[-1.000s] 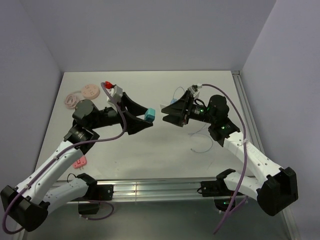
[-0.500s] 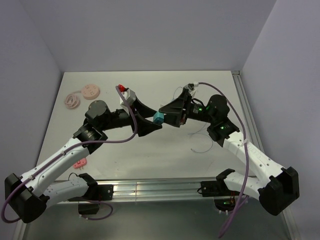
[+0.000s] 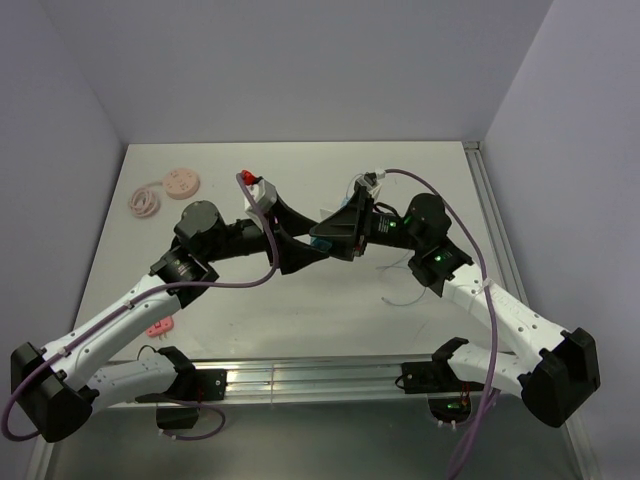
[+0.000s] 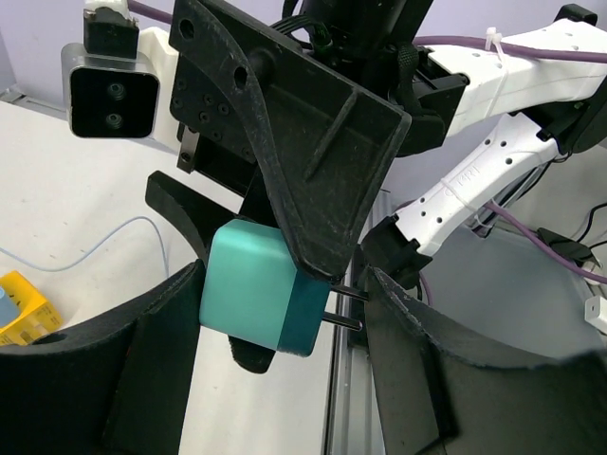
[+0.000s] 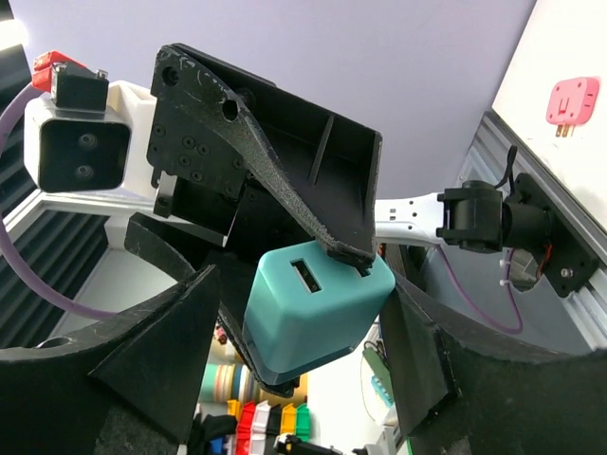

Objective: Insert the plug

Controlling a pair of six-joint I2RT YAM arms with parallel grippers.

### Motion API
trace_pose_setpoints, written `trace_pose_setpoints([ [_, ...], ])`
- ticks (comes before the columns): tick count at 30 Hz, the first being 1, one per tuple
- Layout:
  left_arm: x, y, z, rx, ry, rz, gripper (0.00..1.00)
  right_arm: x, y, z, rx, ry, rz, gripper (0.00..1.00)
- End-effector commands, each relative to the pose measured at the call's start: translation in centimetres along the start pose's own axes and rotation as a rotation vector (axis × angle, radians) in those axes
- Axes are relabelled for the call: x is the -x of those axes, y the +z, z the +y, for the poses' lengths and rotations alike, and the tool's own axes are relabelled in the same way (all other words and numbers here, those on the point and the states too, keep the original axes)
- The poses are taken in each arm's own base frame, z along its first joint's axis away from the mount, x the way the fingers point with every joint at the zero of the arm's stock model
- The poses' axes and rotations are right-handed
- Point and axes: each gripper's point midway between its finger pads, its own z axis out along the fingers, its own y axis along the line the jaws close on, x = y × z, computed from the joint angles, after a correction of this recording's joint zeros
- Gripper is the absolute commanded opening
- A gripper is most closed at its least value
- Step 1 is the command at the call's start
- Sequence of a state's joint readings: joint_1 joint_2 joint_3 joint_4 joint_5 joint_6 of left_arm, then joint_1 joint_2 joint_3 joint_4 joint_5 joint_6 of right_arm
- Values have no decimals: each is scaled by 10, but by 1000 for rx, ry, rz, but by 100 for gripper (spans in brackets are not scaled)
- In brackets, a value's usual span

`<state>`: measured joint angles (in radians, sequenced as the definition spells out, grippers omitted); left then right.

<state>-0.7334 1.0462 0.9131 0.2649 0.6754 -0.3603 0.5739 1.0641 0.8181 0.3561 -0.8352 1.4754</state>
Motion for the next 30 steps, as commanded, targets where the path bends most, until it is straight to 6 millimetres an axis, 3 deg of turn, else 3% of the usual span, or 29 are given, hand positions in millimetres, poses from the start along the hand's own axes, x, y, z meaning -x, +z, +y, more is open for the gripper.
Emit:
trace_pose_setpoints([
  [1,28,-1,-10,-15,70,-70,0,-2,1,11,43,-55,7,73],
  [5,27,-2,-12,-20,68,-62,0,-2,1,8,46,-60,2,65],
  [6,25,-2,-12,-21,61,-59,0,0,1,9,52,-79,-8,53],
  [8,25,-3,-13,-20,54,-61,0,2,1,5,46,-86,-23,43],
  [9,24,-3,-12,-18,48,-58,1,2,0,5,48,-96,-30,30],
  [10,22,-3,-11,-14,38,-55,7,3,0,3,44,-114,-36,24],
  [11,21,-4,-11,-9,32,-50,22,5,0,0,30,-116,-47,19],
  [12,20,-4,-10,-1,27,-49,31,6,0,-1,21,-128,-57,9],
  [16,15,-9,-4,49,1,-50,60,13,-2,-6,-31,-216,-103,0],
  [18,13,-13,7,121,-13,-59,99,17,-6,-9,-66,-234,-143,0],
  [21,19,-27,27,278,-19,-119,100,25,-12,-14,-118,-254,-217,0],
  [24,23,-42,33,372,1,-194,99,34,-18,-18,-171,-239,-286,0],
  [25,30,-44,27,365,18,-230,99,37,-20,-18,-181,-223,-310,0],
  [30,26,-29,33,422,78,-215,99,53,-31,-22,-245,-100,-447,0],
])
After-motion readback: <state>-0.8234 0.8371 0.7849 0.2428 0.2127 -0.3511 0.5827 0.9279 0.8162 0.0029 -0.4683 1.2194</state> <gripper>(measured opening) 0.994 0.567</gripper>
